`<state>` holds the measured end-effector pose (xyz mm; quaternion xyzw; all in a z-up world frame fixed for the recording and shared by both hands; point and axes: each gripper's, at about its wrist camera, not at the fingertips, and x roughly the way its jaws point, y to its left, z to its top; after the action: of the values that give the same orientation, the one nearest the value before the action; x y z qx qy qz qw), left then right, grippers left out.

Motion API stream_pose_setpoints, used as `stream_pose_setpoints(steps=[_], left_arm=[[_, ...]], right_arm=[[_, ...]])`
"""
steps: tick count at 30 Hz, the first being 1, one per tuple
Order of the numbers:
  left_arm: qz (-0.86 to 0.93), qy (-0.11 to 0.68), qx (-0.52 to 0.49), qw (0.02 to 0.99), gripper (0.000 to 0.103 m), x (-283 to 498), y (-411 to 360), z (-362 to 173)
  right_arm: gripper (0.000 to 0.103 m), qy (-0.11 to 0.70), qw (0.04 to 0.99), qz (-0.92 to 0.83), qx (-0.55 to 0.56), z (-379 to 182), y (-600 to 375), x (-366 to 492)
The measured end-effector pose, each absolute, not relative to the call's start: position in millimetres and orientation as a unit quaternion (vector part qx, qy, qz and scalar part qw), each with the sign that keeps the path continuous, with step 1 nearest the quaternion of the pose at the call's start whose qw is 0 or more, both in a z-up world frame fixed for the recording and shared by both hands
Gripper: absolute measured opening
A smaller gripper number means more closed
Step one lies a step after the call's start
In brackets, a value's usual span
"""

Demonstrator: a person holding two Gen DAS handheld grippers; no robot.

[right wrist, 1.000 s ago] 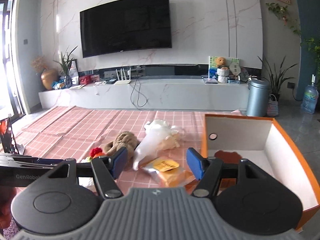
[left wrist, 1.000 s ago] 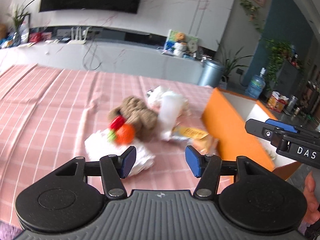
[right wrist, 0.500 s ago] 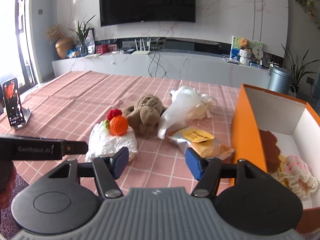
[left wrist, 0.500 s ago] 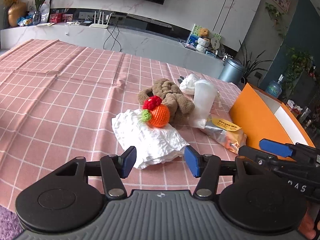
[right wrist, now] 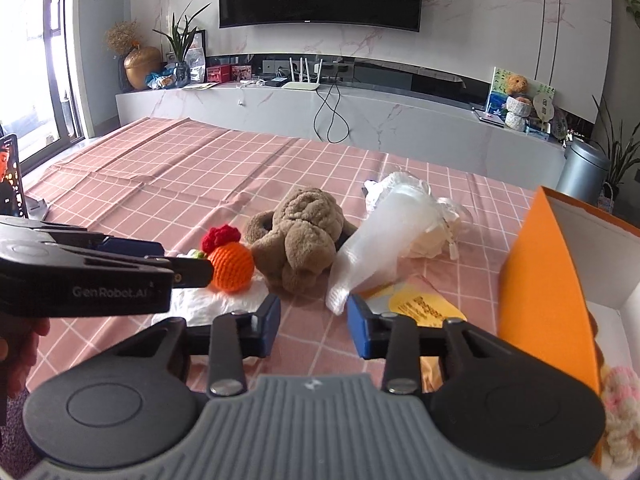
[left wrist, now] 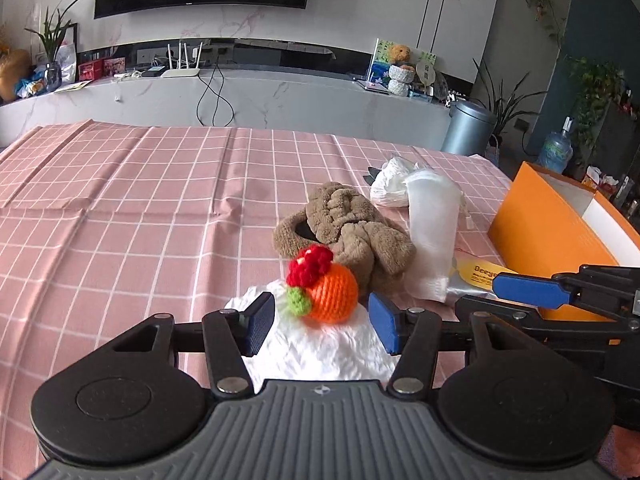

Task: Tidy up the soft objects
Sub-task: 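Grasp the orange crocheted fruit with the left tool while the right tool grasps the clear plastic cone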

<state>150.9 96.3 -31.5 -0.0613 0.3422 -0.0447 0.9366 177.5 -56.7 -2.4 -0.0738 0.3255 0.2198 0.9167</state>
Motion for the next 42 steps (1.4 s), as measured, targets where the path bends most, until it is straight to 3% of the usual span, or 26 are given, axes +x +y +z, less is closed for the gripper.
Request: stream_pose_setpoints(steps=[11, 13, 26, 29, 31, 35, 38, 42], left_arm=[[-0.047, 0.360, -0.038, 0.931, 0.065, 180, 91, -49], [-0.056, 0.359, -0.034, 0.931, 0.053, 181, 90, -51], [-0.039, 0.316, -0.058, 0.946, 0.051, 177, 96, -24], [-0.038, 0.315, -0.053, 0.947, 0.051, 186, 94, -21], [-0.040, 0.315, -0.053, 0.947, 0.051, 193, 92, -22], [-0.040, 0.320, -0.047, 0.945, 0.051, 202, 88, -25], [-0.042, 0.321, -0.051, 0.945, 0.051, 204, 88, -28], [-0.042, 0.321, -0.054, 0.945, 0.051, 203, 90, -29]], right_arm=[[0.037, 0.342, 0.909, 0.223, -0.085, -20, -48, 211], [0.037, 0.345, 0.908, 0.224, -0.084, -23, -48, 214], [0.037, 0.318, 0.933, 0.158, -0.062, -13, -56, 241], [0.044, 0.323, 0.935, 0.139, -0.043, -13, -55, 257], [0.055, 0.323, 0.936, 0.134, -0.036, -15, -52, 265], [0.054, 0.331, 0.934, 0.127, -0.031, -23, -46, 279], [0.045, 0.343, 0.931, 0.122, -0.034, -32, -42, 287], [0.012, 0.358, 0.923, 0.140, -0.030, -40, -43, 292]])
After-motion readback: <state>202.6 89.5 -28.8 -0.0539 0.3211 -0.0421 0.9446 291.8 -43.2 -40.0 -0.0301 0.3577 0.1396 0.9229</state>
